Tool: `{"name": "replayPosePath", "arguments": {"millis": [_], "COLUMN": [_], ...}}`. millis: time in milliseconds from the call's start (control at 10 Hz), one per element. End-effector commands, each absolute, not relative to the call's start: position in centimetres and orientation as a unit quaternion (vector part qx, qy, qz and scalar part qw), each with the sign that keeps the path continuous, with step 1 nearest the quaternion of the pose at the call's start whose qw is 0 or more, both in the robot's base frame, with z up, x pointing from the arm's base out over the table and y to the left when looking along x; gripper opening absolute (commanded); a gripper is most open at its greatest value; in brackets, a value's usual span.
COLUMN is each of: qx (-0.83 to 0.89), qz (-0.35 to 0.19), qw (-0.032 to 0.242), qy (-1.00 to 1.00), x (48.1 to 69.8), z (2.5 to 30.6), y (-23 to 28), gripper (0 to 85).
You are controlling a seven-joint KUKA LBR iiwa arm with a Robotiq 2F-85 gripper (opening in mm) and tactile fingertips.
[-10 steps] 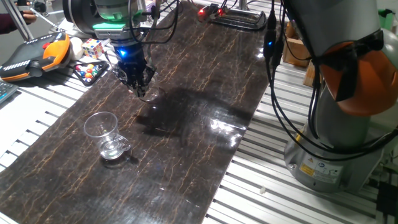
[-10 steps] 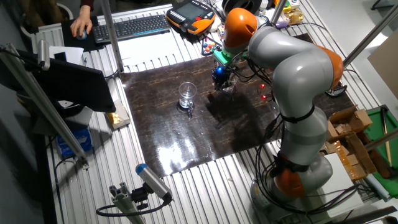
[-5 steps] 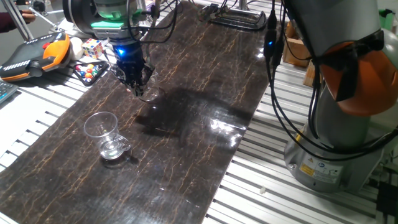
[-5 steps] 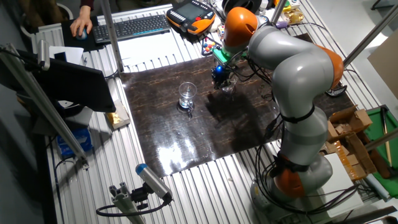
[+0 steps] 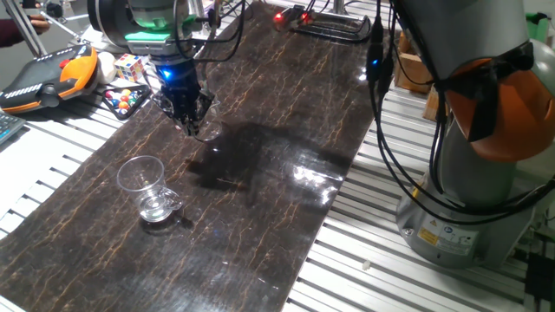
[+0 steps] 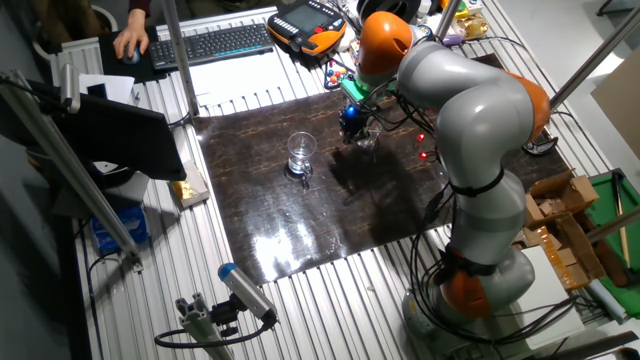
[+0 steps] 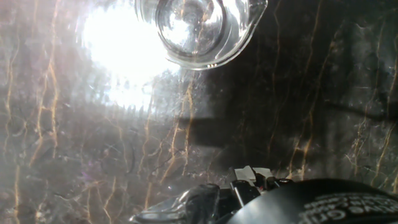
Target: Pour the water from one cup into another empty cup
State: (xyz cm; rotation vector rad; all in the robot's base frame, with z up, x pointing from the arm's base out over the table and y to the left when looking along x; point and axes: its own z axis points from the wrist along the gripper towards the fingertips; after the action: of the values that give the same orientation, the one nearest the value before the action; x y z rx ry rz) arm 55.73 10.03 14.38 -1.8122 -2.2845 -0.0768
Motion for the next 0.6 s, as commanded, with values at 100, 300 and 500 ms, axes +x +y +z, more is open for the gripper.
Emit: {"name": "replayPosePath", "arguments": {"millis": [100, 300, 500], "qx": [-0.600, -0.594, -0.610], "qz": [-0.019, -0.019, -0.014], "qw": [0.116, 0.107, 0.107], "qy": [-0.792, -0.797, -0.785], "x": [55.73, 55.73, 55.73], "z": [14.36, 14.36, 14.36], "y": [10.02, 10.02, 10.02], "gripper": [0.7, 0.7, 0.7]}}
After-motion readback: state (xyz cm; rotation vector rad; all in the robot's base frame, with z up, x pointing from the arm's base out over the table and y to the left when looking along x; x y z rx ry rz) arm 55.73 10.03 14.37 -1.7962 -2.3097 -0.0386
